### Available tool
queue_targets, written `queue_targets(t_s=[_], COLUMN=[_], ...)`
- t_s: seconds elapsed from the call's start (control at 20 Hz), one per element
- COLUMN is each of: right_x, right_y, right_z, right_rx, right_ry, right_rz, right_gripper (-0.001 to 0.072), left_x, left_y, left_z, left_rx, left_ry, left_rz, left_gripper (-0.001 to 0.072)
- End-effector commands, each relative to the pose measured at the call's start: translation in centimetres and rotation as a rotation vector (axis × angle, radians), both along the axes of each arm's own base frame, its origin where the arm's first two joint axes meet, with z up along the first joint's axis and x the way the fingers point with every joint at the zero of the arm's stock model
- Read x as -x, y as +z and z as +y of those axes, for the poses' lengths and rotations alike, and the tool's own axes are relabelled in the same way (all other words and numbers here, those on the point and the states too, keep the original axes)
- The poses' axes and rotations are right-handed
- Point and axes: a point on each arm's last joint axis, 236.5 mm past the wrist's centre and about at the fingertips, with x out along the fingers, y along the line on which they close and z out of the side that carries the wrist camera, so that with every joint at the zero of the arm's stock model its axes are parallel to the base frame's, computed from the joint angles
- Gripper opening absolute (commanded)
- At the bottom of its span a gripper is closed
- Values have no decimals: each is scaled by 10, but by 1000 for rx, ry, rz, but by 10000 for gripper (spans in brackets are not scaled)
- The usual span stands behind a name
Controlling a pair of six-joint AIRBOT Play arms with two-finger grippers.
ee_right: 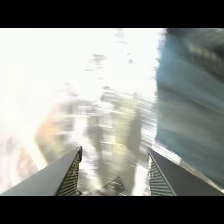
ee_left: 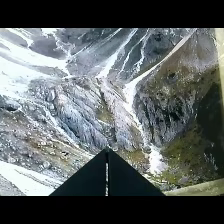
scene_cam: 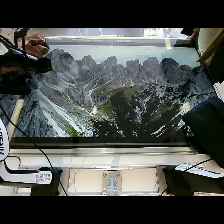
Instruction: Fold the clothes and pants, and hang the long-sleeved shirts on hangers.
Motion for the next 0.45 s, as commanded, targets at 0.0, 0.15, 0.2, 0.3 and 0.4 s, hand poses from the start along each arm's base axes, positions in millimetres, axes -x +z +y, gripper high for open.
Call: queue_targets(t_s=[0.0, 0.15, 0.2, 0.3, 0.4], right_x=[-51, -64, -67, -70, -72], right_y=[48, 42, 39, 32, 27], right_z=[99, 162, 177, 197, 211], right_rx=[64, 52, 58, 82, 100], right_ry=[325, 510, 551, 605, 641], right_rz=[-186, -160, -149, -119, -97], right_gripper=[443, 443, 443, 443, 444], left_x=[-4, -6, -6, -8, -9], left_y=[-14, -22, -24, -29, -34], left_z=[0, 0, 0, 1, 1], left_rx=[3, 5, 6, 7, 8], left_ry=[-1, -1, -1, -1, -1], left_rz=[29, 45, 49, 60, 70], left_gripper=[21, 21, 21, 21, 21])
